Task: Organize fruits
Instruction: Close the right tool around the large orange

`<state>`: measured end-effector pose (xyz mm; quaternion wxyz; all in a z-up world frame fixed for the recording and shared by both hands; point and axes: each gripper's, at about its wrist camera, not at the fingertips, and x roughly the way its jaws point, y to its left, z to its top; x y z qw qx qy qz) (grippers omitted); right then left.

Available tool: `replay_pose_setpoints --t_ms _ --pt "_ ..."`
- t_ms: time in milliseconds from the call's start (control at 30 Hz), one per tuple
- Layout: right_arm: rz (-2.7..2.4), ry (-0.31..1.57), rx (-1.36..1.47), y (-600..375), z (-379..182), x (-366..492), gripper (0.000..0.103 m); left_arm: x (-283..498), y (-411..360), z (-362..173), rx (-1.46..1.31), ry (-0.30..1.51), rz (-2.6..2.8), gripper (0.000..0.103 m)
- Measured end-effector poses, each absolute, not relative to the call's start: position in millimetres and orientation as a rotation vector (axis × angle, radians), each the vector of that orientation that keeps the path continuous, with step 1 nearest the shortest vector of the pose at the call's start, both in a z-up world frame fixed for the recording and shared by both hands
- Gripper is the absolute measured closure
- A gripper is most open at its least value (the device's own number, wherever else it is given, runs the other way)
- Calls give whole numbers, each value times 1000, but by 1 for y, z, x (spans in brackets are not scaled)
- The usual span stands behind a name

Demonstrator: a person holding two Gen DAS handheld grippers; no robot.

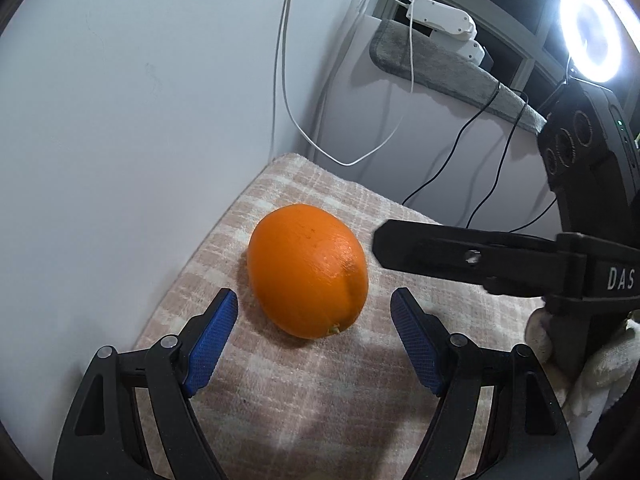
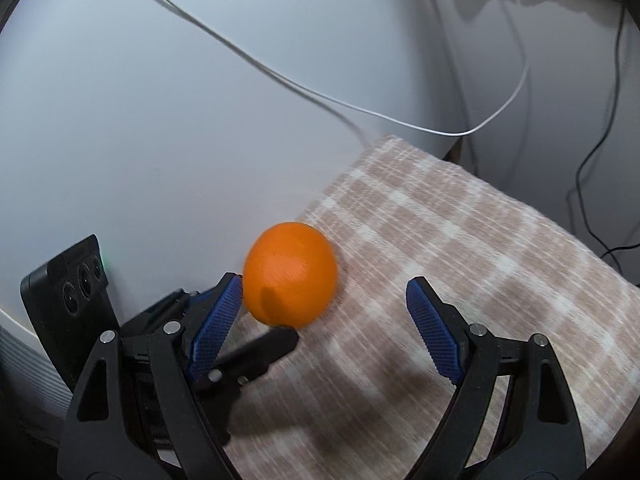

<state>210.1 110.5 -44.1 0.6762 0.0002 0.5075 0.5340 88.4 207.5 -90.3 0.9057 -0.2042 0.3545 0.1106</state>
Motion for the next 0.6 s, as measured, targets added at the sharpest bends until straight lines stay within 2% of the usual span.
replay_pose_setpoints --t_ms 333,500,600 --pt "1261 1229 44 137 -60 211 19 97 205 -99 -410 762 216 38" --pt "1284 1253 43 145 -68 205 34 99 206 -99 -412 764 223 40" --pt "1287 1250 42 146 -68 204 34 99 205 -100 -401 766 231 40"
